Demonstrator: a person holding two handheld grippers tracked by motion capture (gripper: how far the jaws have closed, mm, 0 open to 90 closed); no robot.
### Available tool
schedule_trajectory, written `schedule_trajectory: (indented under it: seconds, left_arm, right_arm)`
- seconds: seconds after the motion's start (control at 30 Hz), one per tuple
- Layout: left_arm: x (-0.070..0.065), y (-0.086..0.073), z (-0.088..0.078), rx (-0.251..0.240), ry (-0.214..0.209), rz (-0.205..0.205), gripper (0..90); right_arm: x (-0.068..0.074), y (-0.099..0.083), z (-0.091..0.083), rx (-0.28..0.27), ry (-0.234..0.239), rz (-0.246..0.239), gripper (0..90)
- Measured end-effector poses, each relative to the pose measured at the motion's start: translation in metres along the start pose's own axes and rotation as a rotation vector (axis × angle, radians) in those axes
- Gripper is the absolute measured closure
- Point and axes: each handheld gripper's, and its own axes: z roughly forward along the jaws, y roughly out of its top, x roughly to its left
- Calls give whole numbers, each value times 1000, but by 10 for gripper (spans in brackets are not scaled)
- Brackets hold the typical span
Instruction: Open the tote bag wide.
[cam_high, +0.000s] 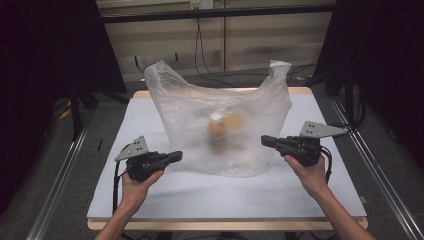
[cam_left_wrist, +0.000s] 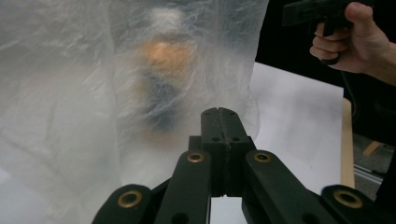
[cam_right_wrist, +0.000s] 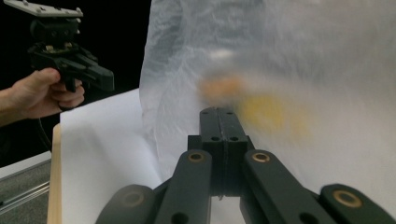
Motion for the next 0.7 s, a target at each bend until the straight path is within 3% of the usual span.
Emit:
schedule_trajectory:
  seconds: [0.13, 0.3, 0.53, 0.7]
  left_arm:
    - [1, 12, 9, -7, -26, 1, 900]
    - [5, 22, 14, -18, -11, 18, 900]
    - [13, 36, 16, -58, -9, 12, 900]
    - [17, 45, 16, -65, -1, 16, 900]
  right_arm:
    - [0, 14, 7, -5, 4, -14, 900]
    - [1, 24, 16, 8, -3, -34, 900]
    - [0, 40, 28, 4, 9, -36, 900]
    - [3, 60, 36, -8, 12, -61, 900]
